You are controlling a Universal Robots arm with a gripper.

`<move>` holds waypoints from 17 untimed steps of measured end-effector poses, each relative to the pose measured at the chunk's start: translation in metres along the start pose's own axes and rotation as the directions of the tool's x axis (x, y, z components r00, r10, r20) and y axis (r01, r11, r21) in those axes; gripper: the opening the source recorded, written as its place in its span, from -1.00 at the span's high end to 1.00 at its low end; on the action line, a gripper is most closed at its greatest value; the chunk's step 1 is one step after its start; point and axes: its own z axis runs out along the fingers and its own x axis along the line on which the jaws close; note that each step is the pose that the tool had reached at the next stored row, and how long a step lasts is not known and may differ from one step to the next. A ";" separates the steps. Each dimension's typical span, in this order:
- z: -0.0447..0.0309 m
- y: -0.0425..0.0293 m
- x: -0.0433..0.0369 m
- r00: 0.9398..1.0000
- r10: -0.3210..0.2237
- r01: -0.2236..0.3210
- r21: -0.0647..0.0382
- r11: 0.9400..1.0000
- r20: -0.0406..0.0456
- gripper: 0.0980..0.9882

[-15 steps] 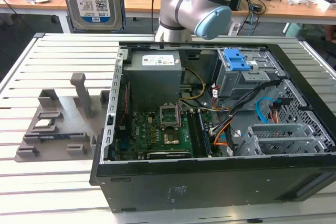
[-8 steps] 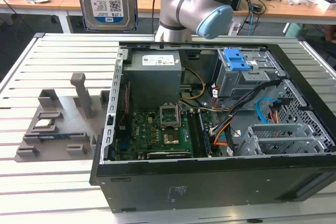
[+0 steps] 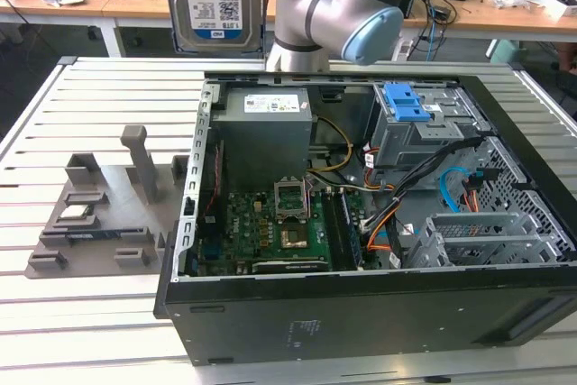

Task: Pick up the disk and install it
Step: 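Pick up the disk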

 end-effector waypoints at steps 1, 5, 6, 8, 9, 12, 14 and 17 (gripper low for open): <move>0.0000 -0.0042 -0.0001 1.000 0.000 0.000 0.000 1.000 0.000 0.40; 0.0001 -0.0161 -0.0001 1.000 0.000 0.000 0.000 1.000 0.000 0.40; 0.0001 -0.0201 -0.0001 1.000 0.000 0.000 0.000 1.000 0.000 0.40; 0.0001 -0.0277 -0.0001 1.000 0.000 0.000 0.000 1.000 0.000 0.40; 0.0001 -0.0332 -0.0001 1.000 0.000 0.000 0.000 1.000 0.000 0.40; 0.0001 -0.0430 -0.0002 1.000 0.000 0.000 0.000 1.000 0.000 0.40; 0.0002 -0.0492 -0.0002 1.000 0.000 0.000 0.000 1.000 0.000 0.40; 0.0002 -0.0586 -0.0002 1.000 0.000 0.000 0.000 1.000 0.000 0.40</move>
